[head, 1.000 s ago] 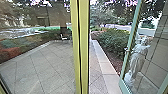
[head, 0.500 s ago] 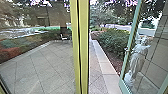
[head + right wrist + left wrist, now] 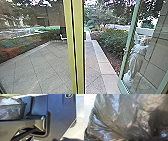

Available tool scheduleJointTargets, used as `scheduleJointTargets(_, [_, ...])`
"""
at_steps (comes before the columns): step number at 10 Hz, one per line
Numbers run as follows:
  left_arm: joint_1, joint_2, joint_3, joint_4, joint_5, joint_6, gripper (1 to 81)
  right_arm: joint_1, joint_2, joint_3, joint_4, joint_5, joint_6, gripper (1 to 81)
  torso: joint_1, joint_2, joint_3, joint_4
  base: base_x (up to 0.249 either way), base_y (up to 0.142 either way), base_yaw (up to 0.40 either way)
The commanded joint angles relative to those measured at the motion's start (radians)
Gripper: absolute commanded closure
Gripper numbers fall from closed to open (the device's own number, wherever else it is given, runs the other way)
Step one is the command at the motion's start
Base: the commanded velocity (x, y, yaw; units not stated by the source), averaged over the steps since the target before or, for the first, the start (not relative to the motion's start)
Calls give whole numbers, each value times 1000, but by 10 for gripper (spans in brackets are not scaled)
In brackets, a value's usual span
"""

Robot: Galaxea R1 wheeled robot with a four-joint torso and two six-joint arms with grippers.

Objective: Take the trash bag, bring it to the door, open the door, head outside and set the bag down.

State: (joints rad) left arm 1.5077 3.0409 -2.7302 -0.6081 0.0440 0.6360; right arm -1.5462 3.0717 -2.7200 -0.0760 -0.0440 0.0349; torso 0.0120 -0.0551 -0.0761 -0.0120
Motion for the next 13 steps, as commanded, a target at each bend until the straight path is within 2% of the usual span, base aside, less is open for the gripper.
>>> scheduleJointTargets(1, [-46, -6, 0, 2, 73, 10, 811, 40, 14, 10, -7, -59, -3, 10, 0, 0, 0, 0, 0, -95, 0])
scheduleJointTargets(13, [-45, 6, 1, 7, 74, 11, 811, 14, 15, -23, -5, -53, -3, 10, 0, 0, 0, 0, 0, -120, 0])
